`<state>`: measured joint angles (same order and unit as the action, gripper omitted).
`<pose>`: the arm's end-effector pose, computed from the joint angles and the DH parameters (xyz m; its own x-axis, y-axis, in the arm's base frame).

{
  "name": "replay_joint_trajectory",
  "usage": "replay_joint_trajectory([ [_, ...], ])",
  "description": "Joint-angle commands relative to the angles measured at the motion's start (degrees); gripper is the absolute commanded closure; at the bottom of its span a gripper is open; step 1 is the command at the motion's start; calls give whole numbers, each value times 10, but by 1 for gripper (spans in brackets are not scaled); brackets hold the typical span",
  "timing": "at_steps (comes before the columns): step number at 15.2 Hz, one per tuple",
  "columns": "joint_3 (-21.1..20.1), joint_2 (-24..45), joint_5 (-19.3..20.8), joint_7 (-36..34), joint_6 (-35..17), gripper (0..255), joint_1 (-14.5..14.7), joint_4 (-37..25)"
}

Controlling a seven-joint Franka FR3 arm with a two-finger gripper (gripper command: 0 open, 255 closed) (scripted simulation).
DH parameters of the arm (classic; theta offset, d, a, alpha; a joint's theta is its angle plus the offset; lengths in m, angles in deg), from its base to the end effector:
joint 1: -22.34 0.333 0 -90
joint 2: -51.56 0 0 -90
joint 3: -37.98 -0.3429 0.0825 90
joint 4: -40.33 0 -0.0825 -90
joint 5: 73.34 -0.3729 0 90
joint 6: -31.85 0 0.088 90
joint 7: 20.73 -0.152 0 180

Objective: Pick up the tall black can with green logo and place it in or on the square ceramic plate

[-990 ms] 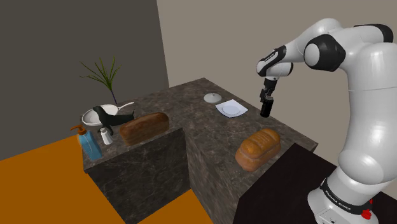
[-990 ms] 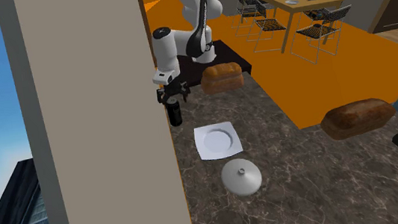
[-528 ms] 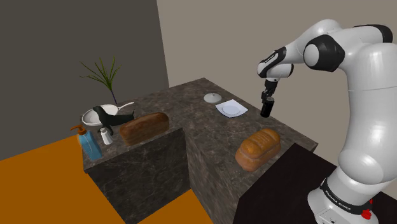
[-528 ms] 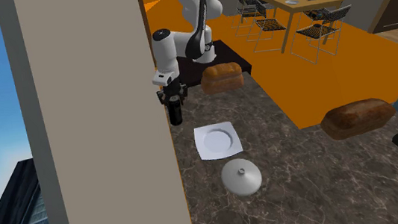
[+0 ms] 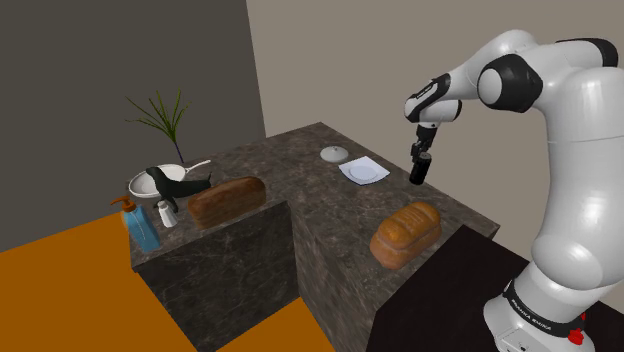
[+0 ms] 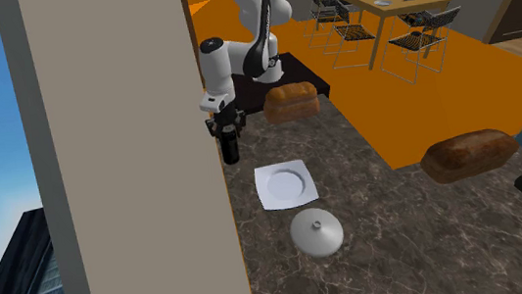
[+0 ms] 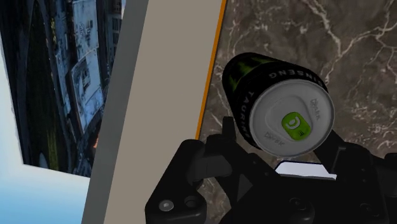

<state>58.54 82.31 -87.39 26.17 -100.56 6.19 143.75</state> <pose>0.5443 -0.3701 0.2491 0.9982 0.0600 0.0099 0.0599 -0.9982 0.0079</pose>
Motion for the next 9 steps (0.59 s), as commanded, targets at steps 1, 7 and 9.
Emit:
replay_joint_trajectory([
  [1,7,-3,2,-2,11,255,-6,-2],
  [7,15,-31,16,-10,45,255,-1,-10],
  [9,17,-39,20,-13,57,255,1,-14],
])
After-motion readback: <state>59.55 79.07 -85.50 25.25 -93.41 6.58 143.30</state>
